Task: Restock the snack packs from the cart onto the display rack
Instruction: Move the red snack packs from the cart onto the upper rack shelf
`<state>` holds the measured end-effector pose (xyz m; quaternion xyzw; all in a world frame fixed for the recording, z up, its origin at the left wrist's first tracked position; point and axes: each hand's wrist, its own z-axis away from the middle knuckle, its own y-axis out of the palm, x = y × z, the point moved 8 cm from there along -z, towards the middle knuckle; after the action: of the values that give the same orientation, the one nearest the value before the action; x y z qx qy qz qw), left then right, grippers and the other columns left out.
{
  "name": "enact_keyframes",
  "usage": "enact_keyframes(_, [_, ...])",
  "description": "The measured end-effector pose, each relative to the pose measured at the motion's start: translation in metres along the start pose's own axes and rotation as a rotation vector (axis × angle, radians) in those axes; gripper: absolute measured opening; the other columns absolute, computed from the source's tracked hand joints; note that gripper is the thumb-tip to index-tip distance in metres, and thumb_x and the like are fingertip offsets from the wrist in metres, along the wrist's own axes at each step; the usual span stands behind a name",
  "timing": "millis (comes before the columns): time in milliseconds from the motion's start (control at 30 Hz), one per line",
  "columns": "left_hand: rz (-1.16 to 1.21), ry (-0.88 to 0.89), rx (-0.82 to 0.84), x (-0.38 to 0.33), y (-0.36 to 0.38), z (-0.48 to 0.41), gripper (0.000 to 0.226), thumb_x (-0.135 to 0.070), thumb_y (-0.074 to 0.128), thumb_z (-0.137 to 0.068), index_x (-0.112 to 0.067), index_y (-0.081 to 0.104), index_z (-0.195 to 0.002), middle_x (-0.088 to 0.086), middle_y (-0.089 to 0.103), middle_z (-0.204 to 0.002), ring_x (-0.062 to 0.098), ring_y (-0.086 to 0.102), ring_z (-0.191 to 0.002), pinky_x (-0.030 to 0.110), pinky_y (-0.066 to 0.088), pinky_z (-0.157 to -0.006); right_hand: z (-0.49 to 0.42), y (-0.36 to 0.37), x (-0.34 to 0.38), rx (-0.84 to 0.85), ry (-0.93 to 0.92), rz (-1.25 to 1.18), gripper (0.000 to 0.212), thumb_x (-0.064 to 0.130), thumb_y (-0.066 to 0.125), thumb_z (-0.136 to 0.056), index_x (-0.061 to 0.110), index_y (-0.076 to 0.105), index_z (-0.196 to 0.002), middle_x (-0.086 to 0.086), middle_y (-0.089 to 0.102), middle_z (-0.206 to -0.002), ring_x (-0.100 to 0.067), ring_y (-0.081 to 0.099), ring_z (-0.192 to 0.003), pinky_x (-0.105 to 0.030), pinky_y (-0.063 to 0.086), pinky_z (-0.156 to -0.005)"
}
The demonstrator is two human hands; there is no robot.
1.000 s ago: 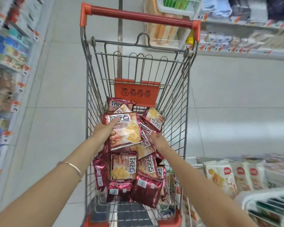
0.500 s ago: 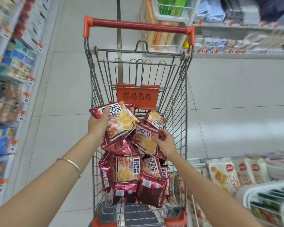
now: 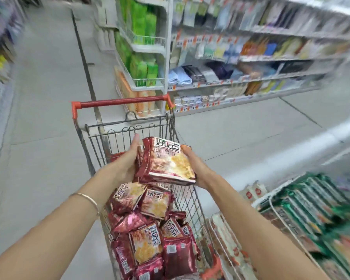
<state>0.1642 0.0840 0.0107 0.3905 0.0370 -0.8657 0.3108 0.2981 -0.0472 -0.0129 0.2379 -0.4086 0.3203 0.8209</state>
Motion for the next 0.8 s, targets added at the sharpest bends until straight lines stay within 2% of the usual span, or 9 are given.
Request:
enact_keyframes(33, [-0.054, 0.028, 0.066, -0.007, 0.01, 0.006, 0.078, -0.078, 0.037, -0.084, -0.002, 0.058, -0.089, 0.012, 0.07, -0.068, 0.018, 0.067, -0.057, 0.037, 0.046, -0.073, 0.011, -0.002, 0.005, -0.047, -0.021, 0.021, 0.044, 0.048, 0.039, -0.104, 0.012, 0.061, -0.117, -0.007, 0.076, -0.09, -0.02, 0.073, -0.07, -0.032, 0.059, -0.065])
enact_keyframes(100, [-0.178, 0.063, 0.193, -0.016, 0.031, 0.026, 0.072, -0.068, 0.054, -0.081, 0.001, 0.061, -0.102, 0.017, 0.076, -0.087, 0.023, 0.072, -0.076, 0.038, 0.049, -0.076, 0.028, -0.008, 0.017, -0.161, -0.091, 0.134, 0.056, 0.061, 0.041, -0.095, 0.015, 0.061, -0.119, -0.01, 0.073, -0.107, -0.023, 0.072, -0.085, -0.038, 0.06, -0.078])
enact_keyframes(133, [-0.203, 0.07, 0.25, -0.02, 0.043, 0.039, 0.068, -0.062, 0.06, -0.081, 0.0, 0.062, -0.107, 0.019, 0.076, -0.093, 0.025, 0.073, -0.08, 0.037, 0.053, -0.074, 0.036, -0.017, 0.024, -0.222, -0.134, 0.214, 0.067, 0.071, 0.041, -0.086, 0.017, 0.062, -0.118, -0.012, 0.07, -0.118, -0.025, 0.069, -0.097, -0.044, 0.057, -0.09])
enact_keyframes(200, [-0.274, 0.107, 0.274, -0.025, 0.065, 0.054, 0.055, -0.057, 0.061, -0.084, -0.004, 0.063, -0.1, 0.014, 0.076, -0.085, 0.022, 0.071, -0.067, 0.031, 0.056, -0.063, 0.043, -0.046, 0.027, -0.303, -0.182, 0.294, 0.101, 0.095, 0.035, -0.066, 0.018, 0.059, -0.127, -0.011, 0.062, -0.131, -0.028, 0.063, -0.115, -0.05, 0.048, -0.104])
enact_keyframes(267, [-0.323, 0.156, 0.308, -0.033, 0.094, 0.068, 0.051, -0.057, 0.06, -0.085, -0.008, 0.064, -0.099, 0.011, 0.076, -0.084, 0.021, 0.071, -0.066, 0.032, 0.053, -0.072, 0.07, -0.071, 0.035, -0.361, -0.188, 0.332, 0.127, 0.106, 0.029, -0.052, 0.02, 0.049, -0.142, -0.007, 0.053, -0.144, -0.027, 0.056, -0.127, -0.048, 0.043, -0.11])
enact_keyframes(400, [-0.435, 0.264, 0.397, -0.056, 0.167, 0.095, 0.05, -0.057, 0.053, -0.091, -0.011, 0.067, -0.105, 0.01, 0.077, -0.096, 0.021, 0.073, -0.078, 0.037, 0.053, -0.086, 0.163, -0.107, 0.068, -0.408, -0.212, 0.231, 0.114, 0.097, 0.056, -0.056, 0.021, 0.047, -0.141, -0.002, 0.066, -0.131, -0.021, 0.068, -0.112, -0.045, 0.05, -0.104])
enact_keyframes(567, [-0.545, 0.393, 0.504, -0.089, 0.275, 0.144, 0.047, -0.056, 0.05, -0.095, -0.013, 0.067, -0.104, 0.005, 0.078, -0.087, 0.016, 0.074, -0.069, 0.031, 0.054, -0.075, 0.274, -0.164, 0.107, -0.412, -0.337, 0.158, 0.092, 0.062, 0.079, -0.068, 0.019, 0.041, -0.14, -0.005, 0.073, -0.119, -0.022, 0.072, -0.102, -0.038, 0.057, -0.094])
enact_keyframes(700, [-0.655, 0.538, 0.61, -0.127, 0.375, 0.193, 0.044, -0.055, 0.05, -0.095, -0.014, 0.062, -0.085, -0.001, 0.072, -0.062, 0.011, 0.066, -0.049, 0.018, 0.05, -0.051, 0.368, -0.213, 0.15, -0.483, -0.469, 0.163, 0.037, 0.033, 0.071, -0.09, 0.014, 0.063, -0.12, -0.005, 0.074, -0.113, -0.019, 0.07, -0.096, -0.034, 0.054, -0.097])
enact_keyframes(800, [-0.747, 0.659, 0.714, -0.152, 0.452, 0.233, 0.046, -0.058, 0.05, -0.093, -0.015, 0.059, -0.079, -0.004, 0.068, -0.058, 0.01, 0.062, -0.046, 0.017, 0.048, -0.049, 0.434, -0.255, 0.177, -0.602, -0.584, 0.159, 0.038, 0.032, 0.075, -0.084, 0.012, 0.067, -0.115, -0.009, 0.074, -0.111, -0.022, 0.068, -0.095, -0.037, 0.053, -0.096])
